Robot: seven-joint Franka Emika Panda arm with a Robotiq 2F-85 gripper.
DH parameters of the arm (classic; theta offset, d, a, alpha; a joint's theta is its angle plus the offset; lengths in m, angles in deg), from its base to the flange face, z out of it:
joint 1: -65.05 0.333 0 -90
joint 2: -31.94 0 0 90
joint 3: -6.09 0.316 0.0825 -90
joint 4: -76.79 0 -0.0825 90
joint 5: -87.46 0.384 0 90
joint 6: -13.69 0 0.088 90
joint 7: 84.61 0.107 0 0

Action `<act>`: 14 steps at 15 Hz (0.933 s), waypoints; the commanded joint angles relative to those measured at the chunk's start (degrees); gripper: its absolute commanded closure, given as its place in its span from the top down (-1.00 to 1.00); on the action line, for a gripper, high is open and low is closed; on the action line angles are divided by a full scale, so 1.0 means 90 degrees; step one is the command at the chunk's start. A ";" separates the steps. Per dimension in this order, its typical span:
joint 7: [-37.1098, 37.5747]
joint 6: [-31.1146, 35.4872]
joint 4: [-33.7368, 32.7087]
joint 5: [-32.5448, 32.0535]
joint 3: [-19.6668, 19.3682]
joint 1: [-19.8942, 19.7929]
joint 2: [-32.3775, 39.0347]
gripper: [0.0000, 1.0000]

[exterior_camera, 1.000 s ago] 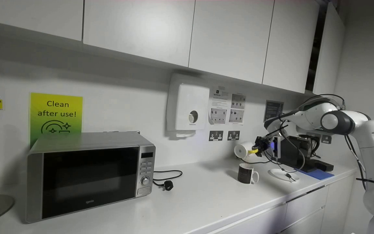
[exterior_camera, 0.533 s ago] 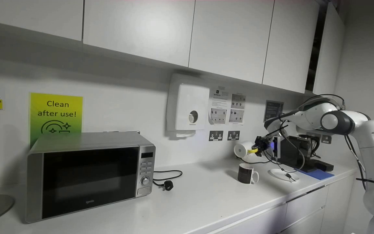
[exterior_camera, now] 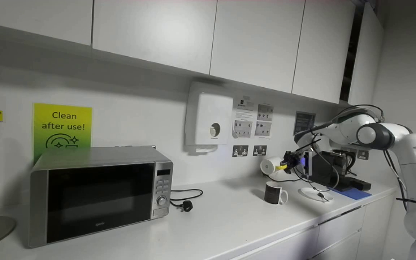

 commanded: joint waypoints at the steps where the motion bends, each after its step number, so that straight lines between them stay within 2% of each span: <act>1: 0.0033 -0.0517 -0.0274 0.0241 -0.0033 -0.0120 0.0096 -0.91; 14: 0.0012 -0.0784 -0.0265 0.0285 -0.0110 -0.0129 0.0110 -0.91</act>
